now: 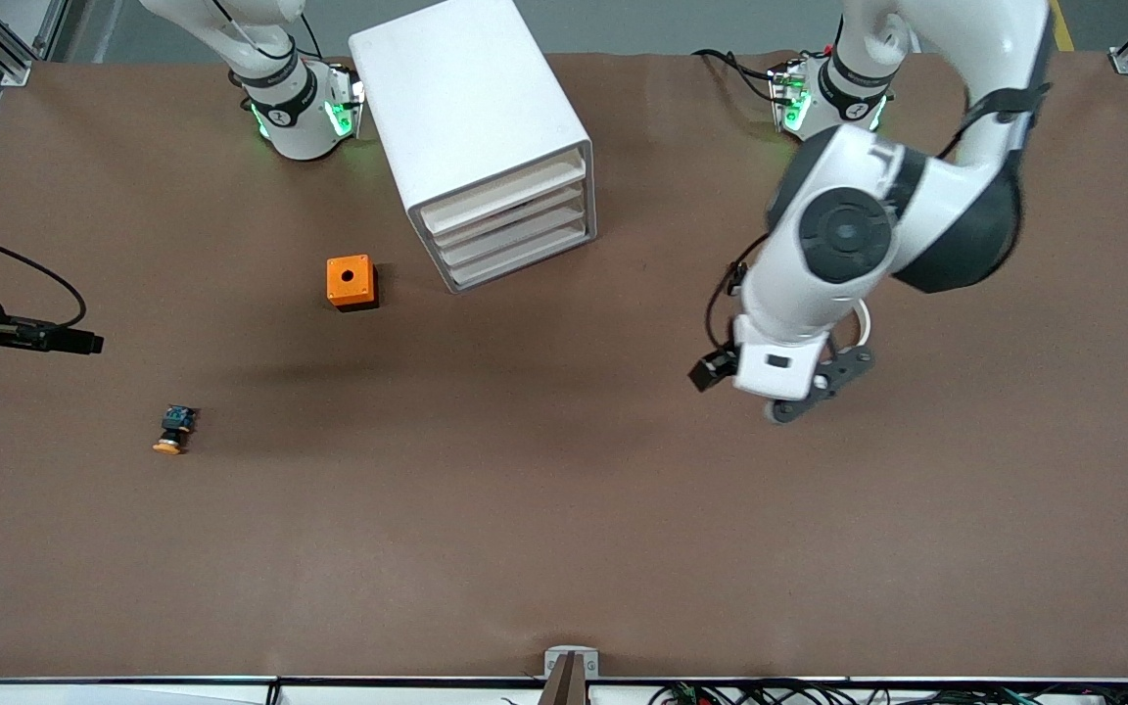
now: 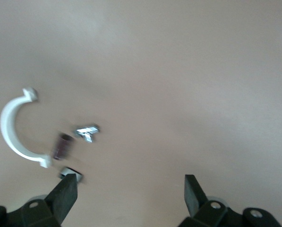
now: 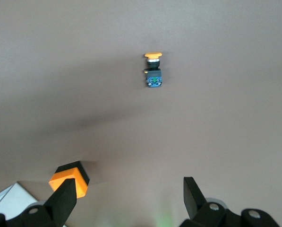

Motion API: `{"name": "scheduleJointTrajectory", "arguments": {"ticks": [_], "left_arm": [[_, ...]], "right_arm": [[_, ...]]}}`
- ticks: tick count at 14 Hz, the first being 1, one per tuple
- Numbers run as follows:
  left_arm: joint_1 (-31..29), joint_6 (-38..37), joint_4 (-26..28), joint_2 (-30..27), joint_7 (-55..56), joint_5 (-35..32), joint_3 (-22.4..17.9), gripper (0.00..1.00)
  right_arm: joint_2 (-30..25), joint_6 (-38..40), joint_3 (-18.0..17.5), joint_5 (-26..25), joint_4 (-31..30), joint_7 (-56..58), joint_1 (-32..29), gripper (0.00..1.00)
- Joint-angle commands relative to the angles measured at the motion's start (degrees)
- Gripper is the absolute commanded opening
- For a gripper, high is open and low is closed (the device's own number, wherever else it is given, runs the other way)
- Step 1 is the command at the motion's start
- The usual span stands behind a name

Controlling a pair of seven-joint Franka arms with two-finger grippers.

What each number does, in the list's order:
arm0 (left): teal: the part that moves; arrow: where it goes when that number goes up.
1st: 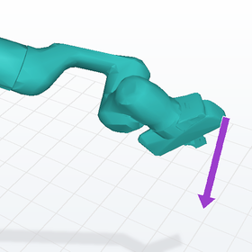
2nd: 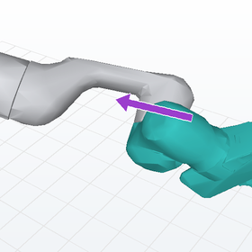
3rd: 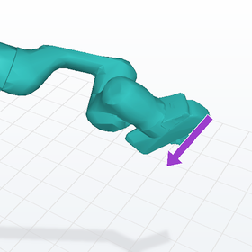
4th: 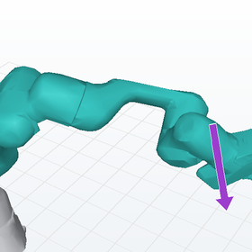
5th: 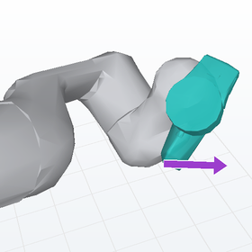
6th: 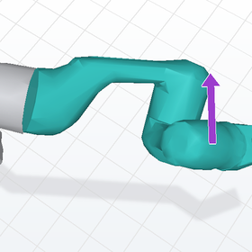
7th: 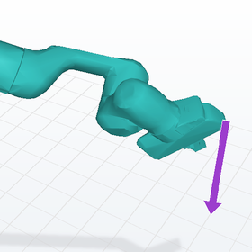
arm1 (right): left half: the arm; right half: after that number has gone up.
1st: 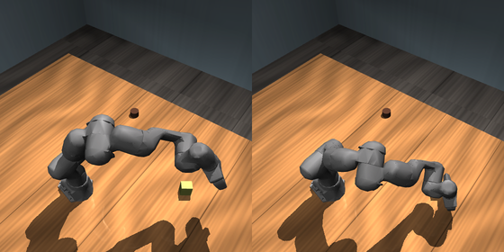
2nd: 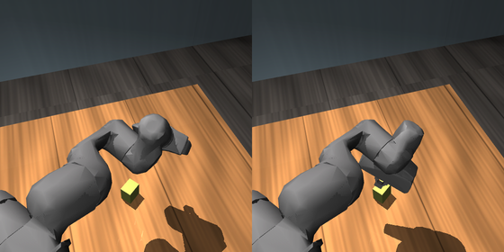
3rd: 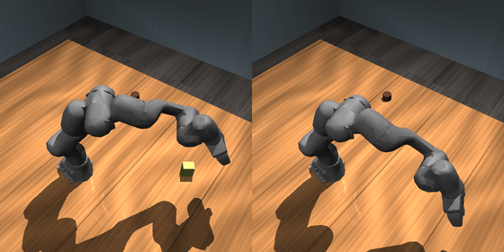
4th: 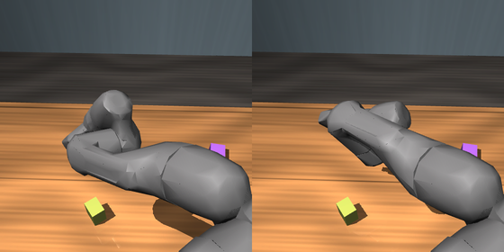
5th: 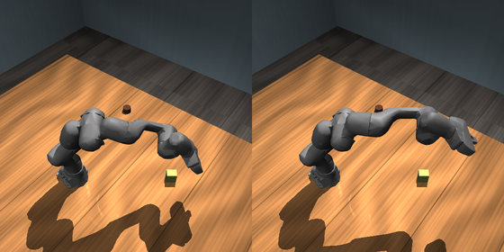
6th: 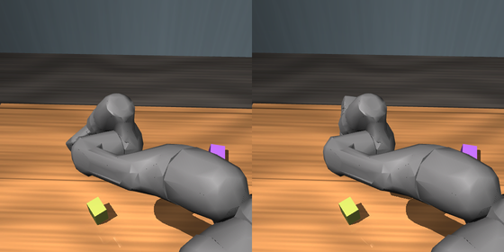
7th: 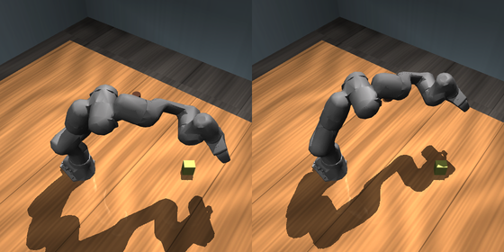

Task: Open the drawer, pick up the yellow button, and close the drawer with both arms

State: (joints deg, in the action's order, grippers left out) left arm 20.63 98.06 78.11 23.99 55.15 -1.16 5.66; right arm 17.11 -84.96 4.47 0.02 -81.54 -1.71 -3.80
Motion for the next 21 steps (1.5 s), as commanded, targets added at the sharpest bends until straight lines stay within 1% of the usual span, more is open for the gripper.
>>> {"name": "scheduleJointTrajectory", "arguments": {"ticks": [1,2,3,4,5,7,9,11,13,14,15,17,18,19,21], "left_arm": [[-5.0,-4.2,1.3,-4.0,-8.3,-1.1,0.7,1.00],[-6.4,-5.2,1.2,-4.9,-10.0,-1.2,0.6,1.00],[-7.9,-5.9,1.2,-6.0,-10.6,-1.3,0.4,1.00],[-9.3,-6.9,1.2,-7.3,-11.8,-2.0,0.6,1.00],[-10.4,-8.4,1.3,-9.0,-15.3,-2.4,0.6,1.00],[-13.2,-11.0,1.5,-11.7,-22.0,-2.4,0.7,1.00],[-16.7,-11.6,1.7,-14.0,-28.9,-2.4,0.9,1.00],[-17.7,-11.7,2.5,-15.5,-34.2,-2.4,0.6,1.00],[-18.7,-10.6,7.4,-19.6,-37.3,-2.3,0.5,1.00],[-18.6,-9.7,10.0,-21.6,-39.2,-2.2,-0.5,1.00],[-18.1,-8.7,14.2,-25.1,-42.1,-1.7,-1.6,1.00],[-18.0,-6.1,19.9,-29.6,-42.8,-1.5,-1.6,1.00],[-17.8,-5.0,22.2,-31.3,-42.9,-1.4,-1.6,1.00],[-17.9,-4.7,23.3,-32.2,-43.3,-1.3,-1.4,1.00],[-18.0,-5.2,23.5,-32.7,-45.6,-1.0,-1.4,1.00]], "right_arm": [[-0.3,2.0,0.0,0.6,2.4,-0.8,1.3,1.00],[-0.6,2.0,0.3,-0.3,2.6,-1.2,2.4,1.00],[-0.6,2.1,0.7,-0.6,4.2,-1.4,4.2,1.00],[-0.6,2.3,0.6,-0.5,6.5,-1.4,4.3,1.00],[-0.6,2.3,0.7,-0.1,7.8,-1.3,4.3,1.00],[-0.6,3.0,0.5,0.2,8.3,-1.2,4.3,1.00],[-1.0,3.5,0.5,0.3,9.6,-1.4,4.4,1.00],[-3.0,6.6,0.5,-0.4,9.0,-2.4,4.8,1.00],[-3.7,8.1,0.5,0.8,8.7,-6.0,4.3,1.00],[-4.4,8.6,0.5,0.7,8.2,-6.5,4.4,1.00],[-5.3,8.2,0.5,0.7,7.6,-6.3,4.4,1.00],[-5.7,7.1,0.2,0.1,7.8,-5.5,4.9,1.00],[-6.7,7.9,0.2,0.2,7.3,-5.3,4.9,1.00],[-7.4,8.2,0.3,0.3,6.6,-4.2,4.9,1.00],[-8.9,9.0,0.5,0.4,5.7,1.1,4.6,1.00]]}}
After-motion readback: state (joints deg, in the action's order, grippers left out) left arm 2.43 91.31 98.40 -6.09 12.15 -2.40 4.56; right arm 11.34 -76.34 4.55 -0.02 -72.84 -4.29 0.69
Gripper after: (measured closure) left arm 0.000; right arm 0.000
